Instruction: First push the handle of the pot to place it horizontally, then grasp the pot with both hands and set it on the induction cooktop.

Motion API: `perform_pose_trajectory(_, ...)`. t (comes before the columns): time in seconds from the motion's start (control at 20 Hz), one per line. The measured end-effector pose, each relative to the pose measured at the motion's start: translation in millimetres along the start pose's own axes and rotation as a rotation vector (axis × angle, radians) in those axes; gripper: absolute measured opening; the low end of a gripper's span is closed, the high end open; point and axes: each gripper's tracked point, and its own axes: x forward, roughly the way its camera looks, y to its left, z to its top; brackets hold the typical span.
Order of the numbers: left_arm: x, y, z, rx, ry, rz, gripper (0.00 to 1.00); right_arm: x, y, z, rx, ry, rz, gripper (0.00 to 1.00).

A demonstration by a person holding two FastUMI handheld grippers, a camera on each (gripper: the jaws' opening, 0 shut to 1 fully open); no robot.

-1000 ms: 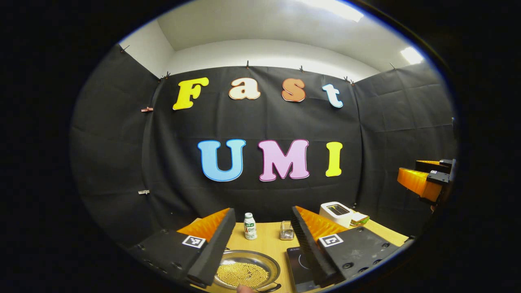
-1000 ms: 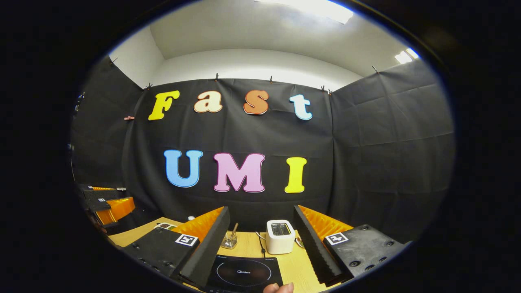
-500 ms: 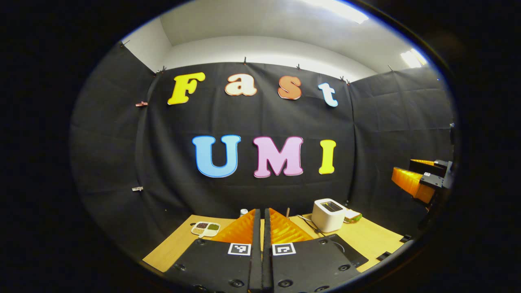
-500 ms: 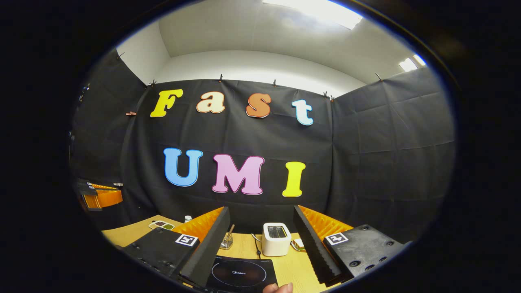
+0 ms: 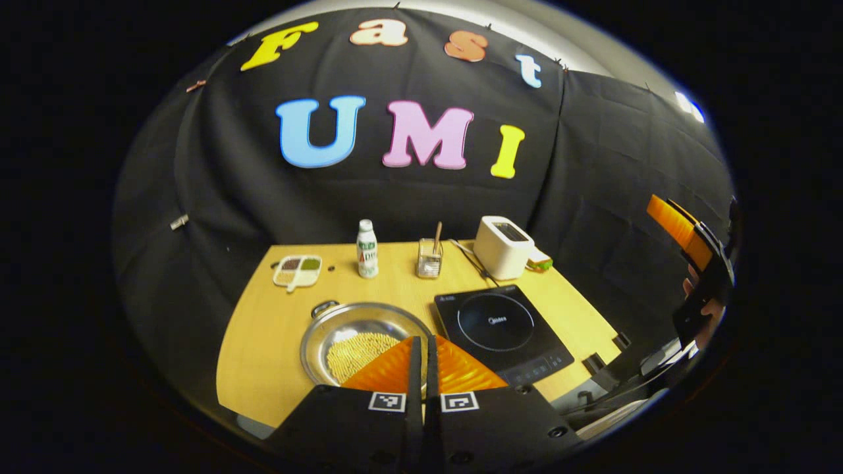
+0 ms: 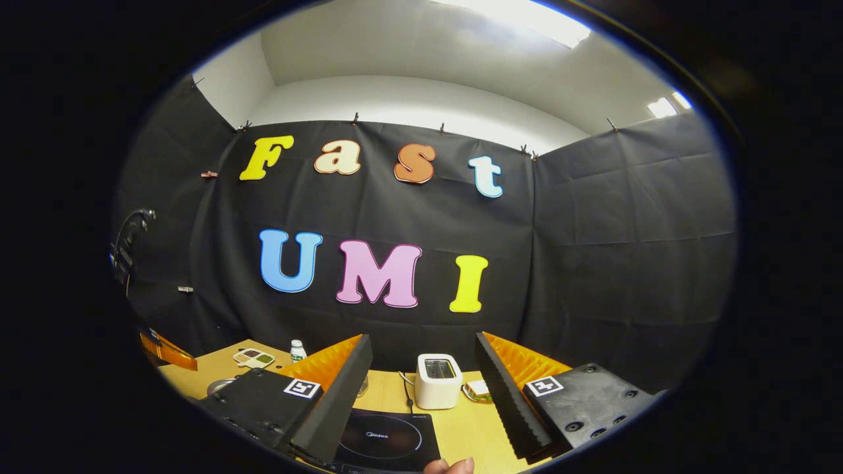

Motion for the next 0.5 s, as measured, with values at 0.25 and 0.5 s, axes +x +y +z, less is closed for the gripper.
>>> perform_pose_trajectory(0.25, 13, 6, -60, -0.013, 0.245, -0.033, 0.05, -1, -10, -2, -0.018, 0.007, -0.027, 0.97)
perform_pose_trajectory(0.5, 28, 6, -123, 0.034, 0.482, -0.057, 0.05, -2, -21, -6, -0.039, 0.013, -0.051, 0.97)
